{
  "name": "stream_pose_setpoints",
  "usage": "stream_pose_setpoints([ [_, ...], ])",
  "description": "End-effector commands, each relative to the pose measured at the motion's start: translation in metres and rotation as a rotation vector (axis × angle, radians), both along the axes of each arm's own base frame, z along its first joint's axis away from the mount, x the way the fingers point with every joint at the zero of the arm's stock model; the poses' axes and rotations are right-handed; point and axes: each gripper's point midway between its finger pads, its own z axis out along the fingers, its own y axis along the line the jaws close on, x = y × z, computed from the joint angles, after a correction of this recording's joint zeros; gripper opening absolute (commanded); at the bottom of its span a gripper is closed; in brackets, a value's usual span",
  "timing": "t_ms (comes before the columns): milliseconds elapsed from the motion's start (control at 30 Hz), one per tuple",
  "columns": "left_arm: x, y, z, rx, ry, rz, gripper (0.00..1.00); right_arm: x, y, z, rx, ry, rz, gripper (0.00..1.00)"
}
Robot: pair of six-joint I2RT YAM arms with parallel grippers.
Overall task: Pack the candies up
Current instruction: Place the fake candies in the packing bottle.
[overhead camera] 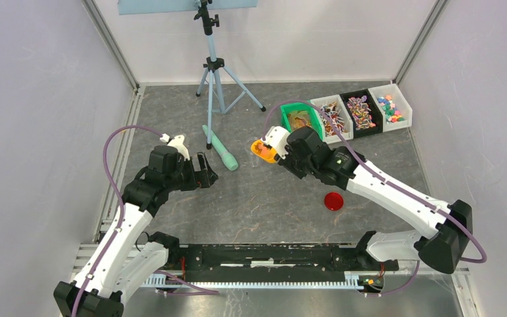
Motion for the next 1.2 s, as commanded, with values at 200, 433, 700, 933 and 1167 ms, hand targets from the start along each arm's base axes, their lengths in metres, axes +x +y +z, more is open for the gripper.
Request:
stream_pose_setpoints([
  [200,0.0047,0.0009,0.0132,0.01,-0.064,-0.013,1.0,0.0083,0.0044,0.0247,0.017,-0.013,-0.052,0.0],
  [433,0.0046,0.0009,0.0137,0.008,-0.065,-0.012,1.0,0.0071,0.0047,0.0257,-0.002,0.012,-0.055,0.0],
  [700,0.0044,0.0013,0.014,0.008,-0.068,-0.01,1.0,0.0068,0.0068,0.0268,-0.021,0.041,-0.054,0.0],
  [933,0.004,0.0008,0.0148,0.007,-0.072,-0.013,1.0,0.0073,0.0072,0.0274,-0.049,0.07,-0.063,0.0],
  [1167,0.0038,0.0011,0.0149,0.006,-0.072,-0.011,1.0,0.0088,0.0084,0.0287,-0.066,0.083,-0.067,0.0],
])
